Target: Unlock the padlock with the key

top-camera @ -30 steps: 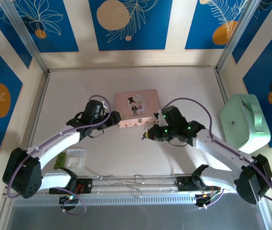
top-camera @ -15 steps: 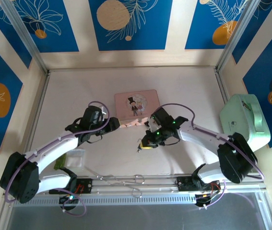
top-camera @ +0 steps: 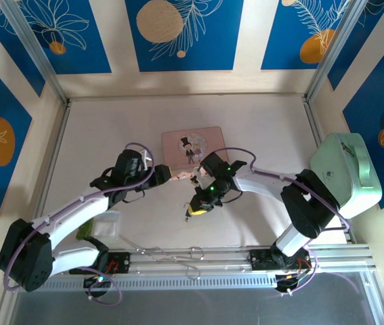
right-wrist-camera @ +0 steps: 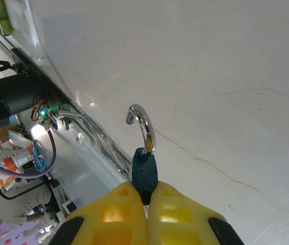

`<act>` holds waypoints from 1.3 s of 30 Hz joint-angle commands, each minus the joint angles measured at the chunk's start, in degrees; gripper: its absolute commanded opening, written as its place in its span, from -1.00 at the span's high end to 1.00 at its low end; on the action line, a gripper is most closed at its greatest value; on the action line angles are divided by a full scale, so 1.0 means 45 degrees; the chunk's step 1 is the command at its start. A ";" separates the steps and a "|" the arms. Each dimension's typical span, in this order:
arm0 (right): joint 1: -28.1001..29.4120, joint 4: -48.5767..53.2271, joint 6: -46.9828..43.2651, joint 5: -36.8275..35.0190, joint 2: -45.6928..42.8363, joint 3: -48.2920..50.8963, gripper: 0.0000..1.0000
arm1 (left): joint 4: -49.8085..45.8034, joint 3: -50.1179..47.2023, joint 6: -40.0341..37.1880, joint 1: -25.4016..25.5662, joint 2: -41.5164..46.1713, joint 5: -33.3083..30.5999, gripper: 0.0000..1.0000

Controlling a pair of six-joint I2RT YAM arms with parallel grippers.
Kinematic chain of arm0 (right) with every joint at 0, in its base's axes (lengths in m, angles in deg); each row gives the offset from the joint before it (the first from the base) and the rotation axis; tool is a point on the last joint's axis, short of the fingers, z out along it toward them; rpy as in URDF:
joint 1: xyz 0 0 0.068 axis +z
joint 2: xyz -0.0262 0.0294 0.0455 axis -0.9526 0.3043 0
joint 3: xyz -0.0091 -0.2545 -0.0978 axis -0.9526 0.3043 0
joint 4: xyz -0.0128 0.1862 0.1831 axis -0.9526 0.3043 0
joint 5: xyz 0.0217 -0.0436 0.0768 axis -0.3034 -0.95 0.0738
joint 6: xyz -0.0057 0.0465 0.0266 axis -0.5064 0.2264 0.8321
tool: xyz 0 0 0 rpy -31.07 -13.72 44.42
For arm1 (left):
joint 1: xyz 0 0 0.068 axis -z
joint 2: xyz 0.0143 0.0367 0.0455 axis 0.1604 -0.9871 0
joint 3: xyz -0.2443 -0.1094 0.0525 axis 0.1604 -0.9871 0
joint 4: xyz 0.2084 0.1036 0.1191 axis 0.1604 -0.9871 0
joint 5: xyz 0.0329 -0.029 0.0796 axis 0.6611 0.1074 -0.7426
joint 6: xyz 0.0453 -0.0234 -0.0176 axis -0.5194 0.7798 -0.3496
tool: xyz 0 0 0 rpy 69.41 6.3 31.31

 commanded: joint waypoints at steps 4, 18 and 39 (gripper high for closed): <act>-0.0134 -0.0238 -0.0469 0.0850 0.0745 -0.0014 1.00 | 0.0391 -0.0174 -0.0038 0.0353 -0.0210 0.0327 -0.16; -0.0382 -0.1018 -0.0204 0.0181 0.1302 0.0464 0.70 | 0.0790 -0.0641 0.0171 0.0440 -0.0259 0.0233 -0.15; -0.0914 0.2386 0.0163 -0.5999 -0.4936 -0.1113 -0.02 | -0.2280 0.2339 -0.1978 0.0373 0.0389 -0.1356 -0.18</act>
